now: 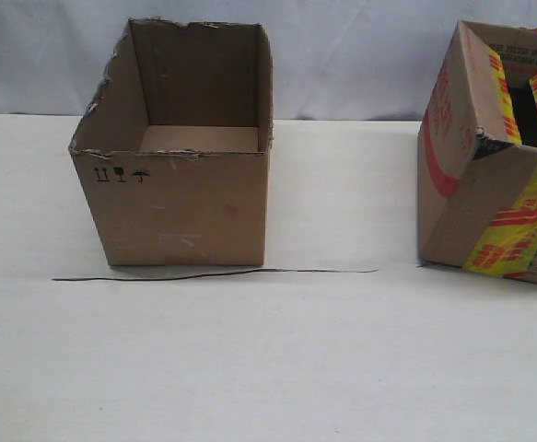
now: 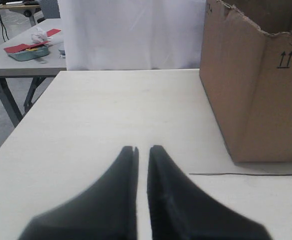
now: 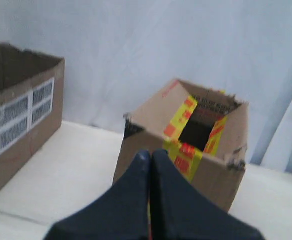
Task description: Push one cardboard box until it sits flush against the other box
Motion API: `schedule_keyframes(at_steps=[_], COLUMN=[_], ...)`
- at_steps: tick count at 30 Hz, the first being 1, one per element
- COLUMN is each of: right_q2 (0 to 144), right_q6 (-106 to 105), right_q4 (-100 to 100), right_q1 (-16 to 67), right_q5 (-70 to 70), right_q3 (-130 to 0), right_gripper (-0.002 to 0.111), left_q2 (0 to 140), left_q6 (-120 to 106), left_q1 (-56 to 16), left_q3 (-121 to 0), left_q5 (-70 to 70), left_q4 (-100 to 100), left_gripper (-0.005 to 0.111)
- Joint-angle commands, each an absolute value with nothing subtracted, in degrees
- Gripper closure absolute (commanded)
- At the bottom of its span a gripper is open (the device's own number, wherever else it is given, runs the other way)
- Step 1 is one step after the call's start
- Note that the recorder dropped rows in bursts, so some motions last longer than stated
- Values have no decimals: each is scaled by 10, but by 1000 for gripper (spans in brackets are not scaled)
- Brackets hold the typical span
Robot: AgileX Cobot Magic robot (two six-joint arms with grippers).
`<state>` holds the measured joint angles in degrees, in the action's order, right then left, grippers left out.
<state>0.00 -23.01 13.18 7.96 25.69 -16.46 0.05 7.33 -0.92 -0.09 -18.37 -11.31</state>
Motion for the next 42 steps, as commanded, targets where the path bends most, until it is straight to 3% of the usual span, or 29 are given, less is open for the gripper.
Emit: schedule_keyframes(at_steps=[1,17,23,29,33,42], right_q2=[0,22,302,629,743,874], right_q6=[-231,-156,-47,-40,-29,-130], right_q4=[140,176,76,60,61,210], right_q1=[81,81,81,52,-36,-200], right_q5=[256,193,238,409,456,446], right_q3=[-230,-270,-350,-614,-723,-765], right_gripper=[108,108,108,108,108,108], left_q2=[0,0,0,0,0,0], left_q6=[76,76,76,76,76,76], left_q1=[-14,-14,-14,-14,-14,-14], left_q3=[0,0,0,0,0,0], left_q5=[-177,-177,-177,-177,-177,-177], left_q4=[-109,-109,-109,-109,-109,-109], left_gripper=[107,107,107,107,107,107])
